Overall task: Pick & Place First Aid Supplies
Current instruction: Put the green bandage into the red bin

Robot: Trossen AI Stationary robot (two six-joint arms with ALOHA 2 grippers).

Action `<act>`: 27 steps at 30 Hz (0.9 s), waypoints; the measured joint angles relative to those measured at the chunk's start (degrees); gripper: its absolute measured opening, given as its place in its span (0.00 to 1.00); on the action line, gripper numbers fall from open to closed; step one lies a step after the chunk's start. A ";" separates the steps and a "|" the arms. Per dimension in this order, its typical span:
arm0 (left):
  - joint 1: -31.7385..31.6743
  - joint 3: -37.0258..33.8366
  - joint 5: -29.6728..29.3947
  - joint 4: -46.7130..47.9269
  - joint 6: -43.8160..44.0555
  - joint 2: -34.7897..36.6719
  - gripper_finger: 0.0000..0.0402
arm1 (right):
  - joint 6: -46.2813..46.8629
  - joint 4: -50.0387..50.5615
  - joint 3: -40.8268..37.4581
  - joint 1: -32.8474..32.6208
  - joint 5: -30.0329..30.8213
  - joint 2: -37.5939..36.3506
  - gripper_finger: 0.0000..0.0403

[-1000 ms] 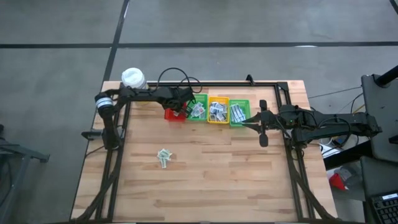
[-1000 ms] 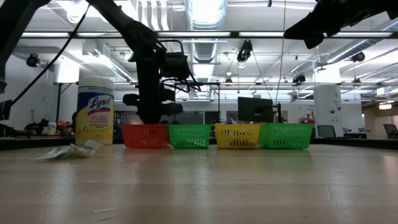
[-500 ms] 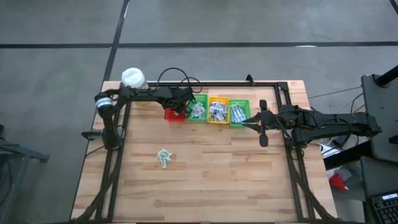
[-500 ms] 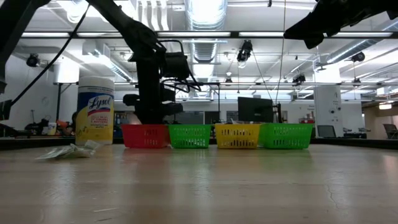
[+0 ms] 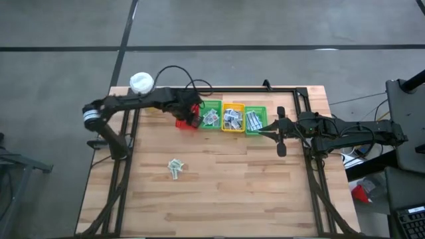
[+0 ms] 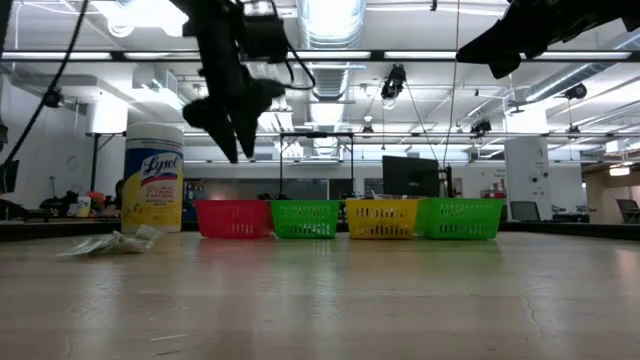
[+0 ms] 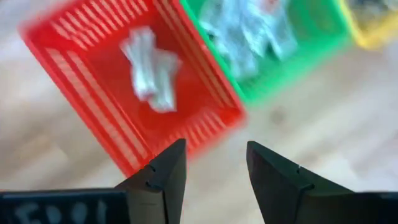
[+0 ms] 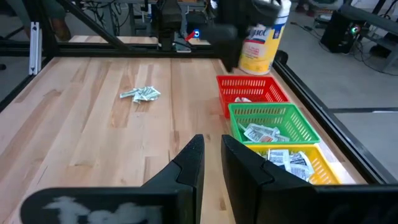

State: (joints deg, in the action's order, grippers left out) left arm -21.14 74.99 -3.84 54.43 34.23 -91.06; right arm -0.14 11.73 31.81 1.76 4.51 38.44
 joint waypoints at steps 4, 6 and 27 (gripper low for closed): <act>3.82 -0.25 4.18 4.49 7.35 4.14 0.40 | -0.02 -0.02 0.00 0.00 0.00 0.00 0.13; 6.15 -0.26 4.37 5.97 11.57 5.65 0.40 | 0.07 -0.01 0.00 0.00 0.00 0.01 0.13; 30.97 -4.53 3.81 7.58 44.05 5.23 0.40 | -0.01 0.00 -0.01 0.00 0.00 0.01 0.13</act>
State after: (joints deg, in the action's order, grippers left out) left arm 9.83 70.46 -0.03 62.01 78.28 -85.83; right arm -0.15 11.73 31.80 1.76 4.51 38.45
